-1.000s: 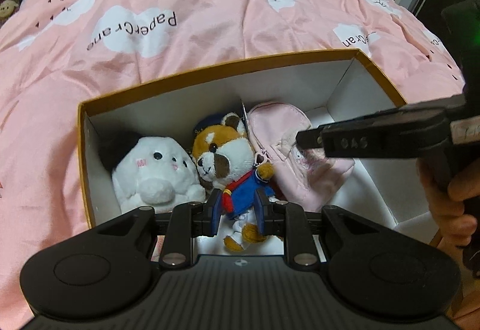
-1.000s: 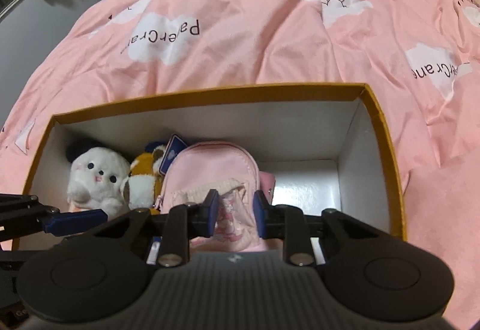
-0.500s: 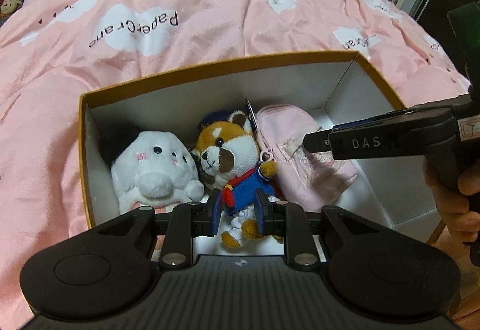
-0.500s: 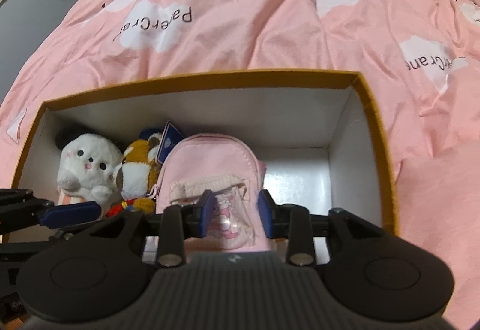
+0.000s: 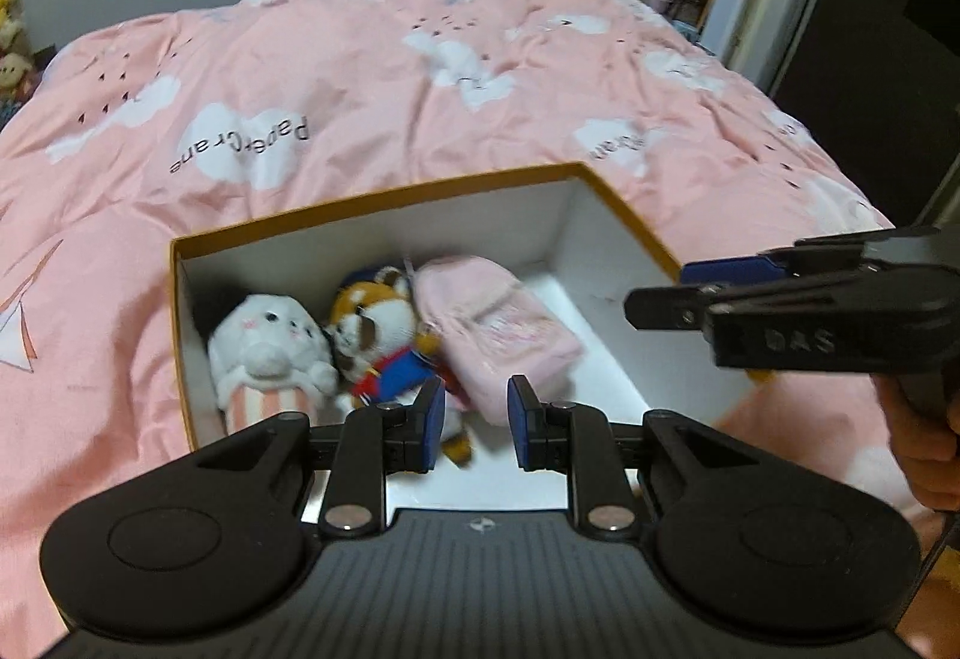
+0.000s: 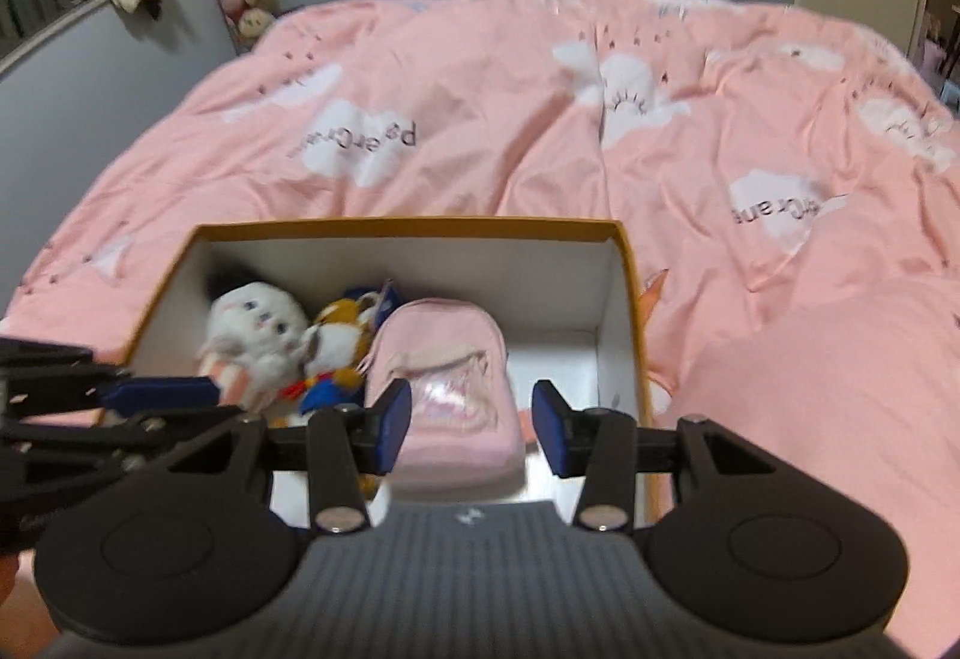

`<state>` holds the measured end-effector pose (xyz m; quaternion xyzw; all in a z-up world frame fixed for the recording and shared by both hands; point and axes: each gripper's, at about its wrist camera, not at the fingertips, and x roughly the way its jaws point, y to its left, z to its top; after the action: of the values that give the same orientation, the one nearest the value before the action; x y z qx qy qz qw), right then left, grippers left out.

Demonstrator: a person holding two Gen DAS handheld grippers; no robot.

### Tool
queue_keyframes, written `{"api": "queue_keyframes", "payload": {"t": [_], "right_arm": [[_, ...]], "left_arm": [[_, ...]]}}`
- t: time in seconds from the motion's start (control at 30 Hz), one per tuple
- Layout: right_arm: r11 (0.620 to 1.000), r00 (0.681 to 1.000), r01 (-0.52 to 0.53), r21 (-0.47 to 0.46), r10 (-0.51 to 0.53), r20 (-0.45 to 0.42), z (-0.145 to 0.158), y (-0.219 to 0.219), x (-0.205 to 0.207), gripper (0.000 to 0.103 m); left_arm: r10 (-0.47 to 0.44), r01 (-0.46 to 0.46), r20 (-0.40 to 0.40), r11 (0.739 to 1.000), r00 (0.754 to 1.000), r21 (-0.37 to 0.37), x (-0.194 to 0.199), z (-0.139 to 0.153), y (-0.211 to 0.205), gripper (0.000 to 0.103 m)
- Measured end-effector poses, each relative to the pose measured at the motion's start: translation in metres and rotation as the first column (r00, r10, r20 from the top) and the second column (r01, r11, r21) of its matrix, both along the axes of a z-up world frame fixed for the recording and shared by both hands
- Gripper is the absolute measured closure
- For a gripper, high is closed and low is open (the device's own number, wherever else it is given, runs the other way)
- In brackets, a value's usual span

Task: Organize objects
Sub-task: 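Move the left tool to the white box while the right tool grasps the gold box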

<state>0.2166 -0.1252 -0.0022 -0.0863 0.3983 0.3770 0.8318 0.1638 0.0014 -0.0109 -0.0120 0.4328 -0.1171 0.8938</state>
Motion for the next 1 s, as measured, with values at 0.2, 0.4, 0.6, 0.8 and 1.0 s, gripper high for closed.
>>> {"api": "queue_keyframes", "payload": {"t": [0.2,0.4,0.6,0.8,1.0], "right_arm": [[0.999,0.999,0.026,-0.047,-0.025,0.026,0.003,-0.053,-0.055,0.048],[0.982,0.992,0.098,-0.162,-0.109,-0.058,-0.033,-0.089,-0.083,0.034],[0.963,0.979,0.139,-0.229,-0.169,-0.118,-0.063,-0.111,-0.093,0.033],[0.968,0.970,0.126,-0.216,-0.166,-0.177,-0.069,-0.116,-0.095,0.052],[0.971,0.969,0.127,-0.201,-0.165,-0.184,-0.071,-0.118,-0.099,0.056]], "left_arm": [[-0.071,0.069,-0.038,0.996,0.997,-0.058,-0.037,-0.005,-0.021,0.078],[-0.125,0.119,-0.125,0.992,0.984,-0.052,-0.053,-0.033,-0.047,0.078],[-0.175,0.182,-0.189,0.983,0.966,0.022,-0.068,-0.053,-0.072,0.078],[-0.211,0.221,-0.216,0.975,0.953,0.024,-0.077,-0.062,-0.086,0.078],[-0.225,0.227,-0.249,0.974,0.942,-0.021,-0.078,-0.068,-0.090,0.078]]}}
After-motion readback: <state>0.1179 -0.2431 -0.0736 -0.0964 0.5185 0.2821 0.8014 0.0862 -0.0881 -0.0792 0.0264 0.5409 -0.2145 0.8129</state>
